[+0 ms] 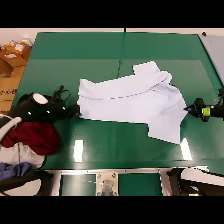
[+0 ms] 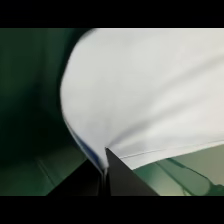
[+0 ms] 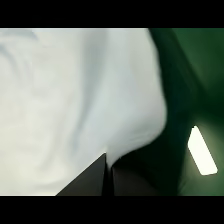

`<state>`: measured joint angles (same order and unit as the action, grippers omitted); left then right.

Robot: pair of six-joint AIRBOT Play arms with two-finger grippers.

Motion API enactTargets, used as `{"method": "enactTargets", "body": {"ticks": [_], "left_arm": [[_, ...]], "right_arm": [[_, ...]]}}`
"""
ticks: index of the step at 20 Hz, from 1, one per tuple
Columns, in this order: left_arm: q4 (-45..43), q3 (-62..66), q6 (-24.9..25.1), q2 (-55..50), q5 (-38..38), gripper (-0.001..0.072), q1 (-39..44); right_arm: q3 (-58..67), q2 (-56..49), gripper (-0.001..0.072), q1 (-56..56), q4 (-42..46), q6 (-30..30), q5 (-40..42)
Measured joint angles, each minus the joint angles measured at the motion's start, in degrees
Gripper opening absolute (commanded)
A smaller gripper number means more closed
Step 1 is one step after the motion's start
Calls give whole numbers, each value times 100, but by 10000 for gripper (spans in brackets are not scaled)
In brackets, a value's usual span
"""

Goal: Fold the shirts.

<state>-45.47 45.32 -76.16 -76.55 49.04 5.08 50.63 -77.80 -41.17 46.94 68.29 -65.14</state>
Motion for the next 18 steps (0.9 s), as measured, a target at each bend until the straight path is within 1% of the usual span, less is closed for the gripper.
{"method": "enactTargets", "body": {"ticks": [1,2,5,8,10,13,16,18], "left_arm": [[-94,328,-57,267,138,27,9],[-352,651,-160,520,472,27,11],[-933,2006,-428,1510,909,28,-7],[-1283,3574,-538,2358,1095,29,-7],[-1408,4607,-577,2745,1187,29,-4],[-1462,5934,-608,3082,1453,29,-4],[-1541,6787,-627,3224,1700,29,-7],[-1563,7025,-629,3239,1788,29,-4]], "right_arm": [[68,216,14,229,-85,0,-52],[195,476,14,474,-188,0,-133],[844,1425,14,1003,-638,63,-450],[1845,2559,15,1088,-1023,323,-442],[2614,3309,15,979,-1178,474,-216],[3683,4111,15,752,-1172,623,376],[4640,4527,15,649,-693,782,975],[5049,4638,15,619,-295,857,1261]]}}
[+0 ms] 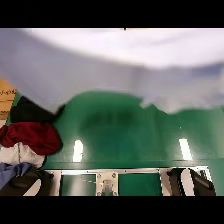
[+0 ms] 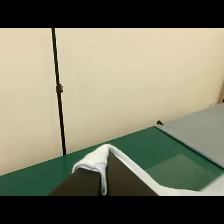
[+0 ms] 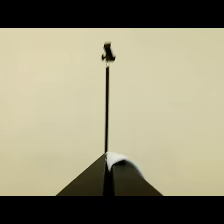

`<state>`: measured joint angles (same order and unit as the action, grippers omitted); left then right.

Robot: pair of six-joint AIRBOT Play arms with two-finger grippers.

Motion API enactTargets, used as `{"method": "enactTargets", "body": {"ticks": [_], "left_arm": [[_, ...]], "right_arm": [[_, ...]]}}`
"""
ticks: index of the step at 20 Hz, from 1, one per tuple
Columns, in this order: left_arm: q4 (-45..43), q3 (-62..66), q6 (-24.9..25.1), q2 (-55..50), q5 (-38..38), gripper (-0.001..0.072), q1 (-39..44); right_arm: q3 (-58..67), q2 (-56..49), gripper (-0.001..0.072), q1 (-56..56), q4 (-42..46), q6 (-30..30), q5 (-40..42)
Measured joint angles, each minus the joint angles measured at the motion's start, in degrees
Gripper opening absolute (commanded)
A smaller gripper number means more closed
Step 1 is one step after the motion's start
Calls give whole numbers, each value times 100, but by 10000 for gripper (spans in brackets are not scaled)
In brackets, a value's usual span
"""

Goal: Fold the shirts.

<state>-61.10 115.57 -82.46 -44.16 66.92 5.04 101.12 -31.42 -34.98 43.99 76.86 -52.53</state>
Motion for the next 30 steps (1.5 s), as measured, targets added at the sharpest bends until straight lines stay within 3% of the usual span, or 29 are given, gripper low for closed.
{"method": "enactTargets", "body": {"ticks": [3,7,12,16,23,30], "left_arm": [[-232,-118,-63,-101,70,29,0],[-341,-966,-125,-614,107,29,-4],[4,-2376,210,-1941,-262,28,-4],[321,-2979,551,-3486,-992,28,-4],[706,-2889,813,-5206,-2363,28,0],[837,-2719,887,-5466,-3320,28,2]], "right_arm": [[-9,28,15,-20,286,42,129],[-1167,-125,15,-28,282,-33,142],[-3491,-1027,15,446,-350,-940,498],[-4380,-2649,15,1060,-599,-1589,1237],[-2859,-5737,15,1353,-892,-1781,1349],[-1292,-6898,15,1388,-938,-1508,1106]]}}
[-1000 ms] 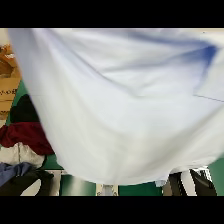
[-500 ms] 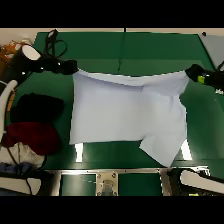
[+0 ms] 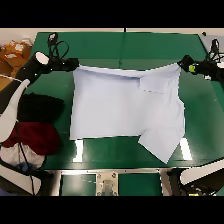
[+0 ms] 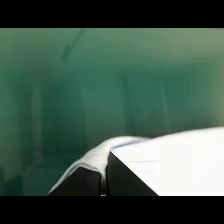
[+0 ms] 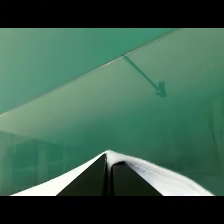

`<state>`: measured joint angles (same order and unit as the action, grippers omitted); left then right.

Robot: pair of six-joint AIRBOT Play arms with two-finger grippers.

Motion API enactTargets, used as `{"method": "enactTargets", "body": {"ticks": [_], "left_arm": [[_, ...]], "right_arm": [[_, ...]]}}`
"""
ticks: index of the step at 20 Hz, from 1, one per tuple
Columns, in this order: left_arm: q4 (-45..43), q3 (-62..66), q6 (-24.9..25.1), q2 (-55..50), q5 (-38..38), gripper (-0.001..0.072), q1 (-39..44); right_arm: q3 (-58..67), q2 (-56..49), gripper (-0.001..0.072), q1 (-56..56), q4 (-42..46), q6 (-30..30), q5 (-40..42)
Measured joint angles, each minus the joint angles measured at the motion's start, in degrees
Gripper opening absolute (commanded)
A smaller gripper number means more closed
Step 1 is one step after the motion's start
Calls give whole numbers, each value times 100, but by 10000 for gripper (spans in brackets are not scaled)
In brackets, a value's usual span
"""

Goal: Fold the shirts.

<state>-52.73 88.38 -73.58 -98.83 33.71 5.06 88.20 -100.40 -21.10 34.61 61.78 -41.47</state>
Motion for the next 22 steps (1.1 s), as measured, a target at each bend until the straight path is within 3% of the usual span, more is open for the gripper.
{"method": "enactTargets", "body": {"ticks": [7,13,22], "left_arm": [[269,15,66,-33,-514,28,0],[525,140,413,-35,-533,28,-2],[-470,70,295,-155,1971,28,-2]], "right_arm": [[317,-153,16,2,-35,66,127],[431,-164,14,-9,-57,63,122],[-284,114,13,-708,1788,619,-1674]]}}
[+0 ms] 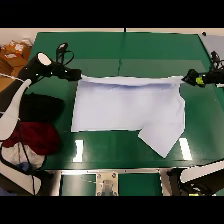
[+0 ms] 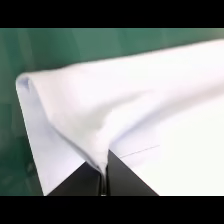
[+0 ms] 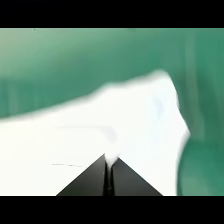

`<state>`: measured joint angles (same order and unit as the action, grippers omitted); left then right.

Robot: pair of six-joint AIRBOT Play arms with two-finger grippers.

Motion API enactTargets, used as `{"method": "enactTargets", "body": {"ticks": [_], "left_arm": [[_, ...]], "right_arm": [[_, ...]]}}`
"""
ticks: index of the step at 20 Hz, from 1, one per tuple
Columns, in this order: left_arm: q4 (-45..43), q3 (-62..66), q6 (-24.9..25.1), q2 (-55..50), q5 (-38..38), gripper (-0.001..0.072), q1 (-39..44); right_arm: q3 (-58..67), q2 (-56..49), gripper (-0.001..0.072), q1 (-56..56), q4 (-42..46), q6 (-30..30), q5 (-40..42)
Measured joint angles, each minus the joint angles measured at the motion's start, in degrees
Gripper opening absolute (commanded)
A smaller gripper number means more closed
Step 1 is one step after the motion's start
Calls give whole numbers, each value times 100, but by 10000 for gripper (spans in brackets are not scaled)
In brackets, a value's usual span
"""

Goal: Fold the shirts.

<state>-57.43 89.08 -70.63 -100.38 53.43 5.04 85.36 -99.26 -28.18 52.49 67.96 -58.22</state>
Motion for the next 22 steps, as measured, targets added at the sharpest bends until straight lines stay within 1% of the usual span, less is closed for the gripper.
{"method": "enactTargets", "body": {"ticks": [4,8,9,10,11,12,13,14,16,17,18,19,20,21,22], "left_arm": [[-245,-11,-162,-118,658,28,2],[-317,-11,-315,-275,940,29,0],[-315,-11,-365,-297,1003,29,0],[-297,-11,-398,-317,1058,93,0],[-278,-9,-433,-339,1119,429,0],[-251,0,-483,-345,1182,672,-2],[-210,26,-581,-348,1248,654,-4],[-201,61,-688,-352,1342,656,-7],[-188,232,-887,-356,1735,644,-66],[-188,337,-997,-356,1961,421,-116],[-186,446,-1082,-356,2288,67,-175],[-186,540,-1182,-354,2632,26,-234],[-188,603,-1244,-343,2929,27,-282],[-195,647,-1320,-317,3202,27,-313],[-210,651,-1355,-267,3383,27,-304]], "right_arm": [[-767,201,13,-210,232,33,-240],[-1187,264,15,-232,286,33,-245],[-1231,273,25,-232,284,33,-238],[-1255,273,198,-232,299,42,-240],[-1257,280,342,-232,308,44,-243],[-1228,284,356,-234,310,42,-262],[-1172,293,355,-245,313,52,-343],[-1075,319,356,-269,341,103,-485],[-841,424,354,-363,503,323,-791],[-752,514,346,-439,627,472,-964],[-693,640,346,-525,763,649,-1128],[-688,778,326,-612,890,813,-1281],[-748,953,211,-710,1032,981,-1425],[-879,1141,150,-789,1158,1128,-1530],[-1091,1370,152,-868,1307,1257,-1659]]}}
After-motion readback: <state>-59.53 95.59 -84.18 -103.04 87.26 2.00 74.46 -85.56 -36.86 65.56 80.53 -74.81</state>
